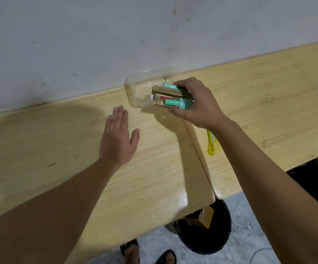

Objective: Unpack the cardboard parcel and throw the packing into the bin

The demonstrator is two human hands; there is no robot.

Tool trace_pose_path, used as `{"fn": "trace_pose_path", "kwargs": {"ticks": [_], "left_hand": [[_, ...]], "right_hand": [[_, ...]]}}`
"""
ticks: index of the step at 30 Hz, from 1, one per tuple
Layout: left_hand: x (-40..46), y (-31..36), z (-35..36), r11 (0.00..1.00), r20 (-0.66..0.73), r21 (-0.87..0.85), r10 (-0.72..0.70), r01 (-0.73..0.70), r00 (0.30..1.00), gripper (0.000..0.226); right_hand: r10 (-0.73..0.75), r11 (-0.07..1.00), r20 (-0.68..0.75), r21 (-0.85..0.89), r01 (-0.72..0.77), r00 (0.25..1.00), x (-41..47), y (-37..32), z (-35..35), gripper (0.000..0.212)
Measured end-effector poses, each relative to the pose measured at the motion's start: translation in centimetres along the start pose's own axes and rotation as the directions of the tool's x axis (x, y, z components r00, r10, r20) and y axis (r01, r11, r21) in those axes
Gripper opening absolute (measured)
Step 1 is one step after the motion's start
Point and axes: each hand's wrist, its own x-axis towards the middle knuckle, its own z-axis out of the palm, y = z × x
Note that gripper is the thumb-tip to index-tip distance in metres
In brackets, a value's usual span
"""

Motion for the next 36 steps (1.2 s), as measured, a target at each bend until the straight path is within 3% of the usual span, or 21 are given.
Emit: {"fn": "trace_pose_path", "kwargs": {"ticks": [9, 14, 18, 27, 33, 36], "left_hand": [[0.5, 0.3, -0.5, 1.000, 0.060, -0.013, -0.024, 0.025, 0.998, 0.071], [0.7, 0.3, -0.6, 0.999, 0.076, -0.007, -0.039, 0.040, 0.996, 0.072], [0.7, 0.3, -0.5, 0.998, 0.087, -0.017, -0.054, 0.056, 0.995, 0.072], [0.7, 0.5, -0.7, 0.997, 0.086, -0.047, -0.061, 0.065, 0.994, 0.071], [0.7, 0.7, -0.8, 0.996, 0.063, -0.071, -0.057, 0.062, 0.996, 0.070], [0.7, 0.6, -0.7, 0.995, 0.049, -0.076, -0.053, 0.057, 0.997, 0.070]], "right_hand": [[-0.006, 0.996, 0.125, -0.087, 0.017, 0.992, 7.5, 0.0, 3.2, 0.067], [0.056, 0.987, 0.302, -0.158, -0.008, 0.952, 9.5, 0.0, 4.6, 0.076], [0.115, 0.986, 0.318, -0.154, -0.068, 0.941, 10.2, 0.1, 4.9, 0.073], [0.101, 0.992, 0.202, -0.090, -0.084, 0.974, 8.7, 0.1, 5.1, 0.067], [0.032, 0.998, 0.128, -0.059, -0.024, 0.991, 8.0, -0.6, 4.2, 0.049], [0.003, 1.000, -0.060, -0.001, -0.003, 0.998, 6.6, -1.2, 4.3, 0.041]]}}
